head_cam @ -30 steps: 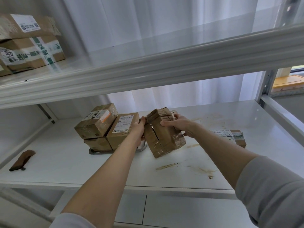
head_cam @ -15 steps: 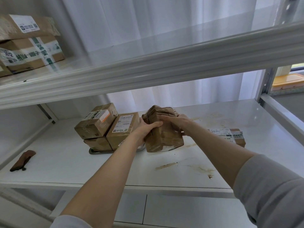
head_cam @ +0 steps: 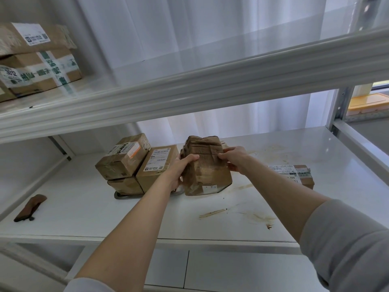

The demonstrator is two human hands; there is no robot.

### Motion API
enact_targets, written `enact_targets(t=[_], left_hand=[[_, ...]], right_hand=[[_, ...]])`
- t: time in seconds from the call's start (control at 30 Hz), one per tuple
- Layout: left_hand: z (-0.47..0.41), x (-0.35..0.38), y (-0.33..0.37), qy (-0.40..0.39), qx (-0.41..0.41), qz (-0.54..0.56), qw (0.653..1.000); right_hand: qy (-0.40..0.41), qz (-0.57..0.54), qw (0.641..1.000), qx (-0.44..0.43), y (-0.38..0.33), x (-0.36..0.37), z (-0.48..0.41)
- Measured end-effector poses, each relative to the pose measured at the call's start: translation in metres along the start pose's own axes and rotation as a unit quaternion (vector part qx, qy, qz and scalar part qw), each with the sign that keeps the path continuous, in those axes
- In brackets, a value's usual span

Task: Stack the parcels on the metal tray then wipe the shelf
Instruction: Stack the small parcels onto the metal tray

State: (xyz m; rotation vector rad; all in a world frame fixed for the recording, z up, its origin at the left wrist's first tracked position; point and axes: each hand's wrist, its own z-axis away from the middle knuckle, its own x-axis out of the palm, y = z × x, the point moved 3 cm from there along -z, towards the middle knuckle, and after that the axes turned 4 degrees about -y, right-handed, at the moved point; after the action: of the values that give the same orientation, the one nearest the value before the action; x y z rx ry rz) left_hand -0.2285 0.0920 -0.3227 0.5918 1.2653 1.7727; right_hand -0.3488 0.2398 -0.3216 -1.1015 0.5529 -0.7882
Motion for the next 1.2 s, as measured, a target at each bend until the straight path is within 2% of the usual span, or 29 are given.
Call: enact_targets(t=[0.17, 0.27, 0.4, 0.5, 0.6, 0.67, 0.73, 0.83, 0.93, 1.07, 1.2], left_hand=[[0.000, -0.002, 0.001, 0.018, 0.014, -0.016, 1.000], [0.003, 0.000, 0.005, 0.039, 0.040, -0.035, 0.998], [-0.002, 0.001, 0.010, 0.076, 0.066, -0.104, 0.989], [-0.001, 0.003, 0.015, 0.129, 0.049, -0.250, 0.958], [0.001, 0.011, 0.019, 0.144, 0.043, -0.397, 0.906], [0.002, 0.018, 0.021, 0.153, 0.043, -0.456, 0.875], [0.003, 0.024, 0.023, 0.148, 0.045, -0.478, 0.865], [0.000, 0.029, 0.024, 0.133, 0.044, -0.468, 0.873], [-0.005, 0.025, 0.024, 0.117, 0.075, -0.415, 0.899], [-0.005, 0.030, 0.025, 0.084, 0.098, -0.364, 0.922], [-0.002, 0.034, 0.023, 0.063, 0.087, -0.231, 0.967]], right_hand=[[0.005, 0.000, 1.000, 0.001, 0.001, 0.001, -0.003], [0.021, 0.042, 0.999, 0.001, 0.003, 0.001, -0.007], [0.057, 0.080, 0.995, -0.028, 0.003, 0.001, -0.008], [0.034, 0.113, 0.992, -0.034, 0.000, 0.008, -0.007], [-0.025, 0.147, 0.989, -0.012, -0.002, 0.019, -0.002], [-0.060, 0.149, 0.987, -0.002, -0.003, 0.026, 0.002], [-0.082, 0.122, 0.989, 0.002, -0.002, 0.030, 0.005], [-0.098, 0.064, 0.993, -0.001, 0.004, 0.028, -0.001], [-0.099, 0.025, 0.995, -0.005, 0.009, 0.024, -0.006], [-0.056, 0.055, 0.997, 0.013, 0.006, 0.023, -0.004], [-0.037, 0.033, 0.998, 0.040, 0.004, 0.017, -0.002]])
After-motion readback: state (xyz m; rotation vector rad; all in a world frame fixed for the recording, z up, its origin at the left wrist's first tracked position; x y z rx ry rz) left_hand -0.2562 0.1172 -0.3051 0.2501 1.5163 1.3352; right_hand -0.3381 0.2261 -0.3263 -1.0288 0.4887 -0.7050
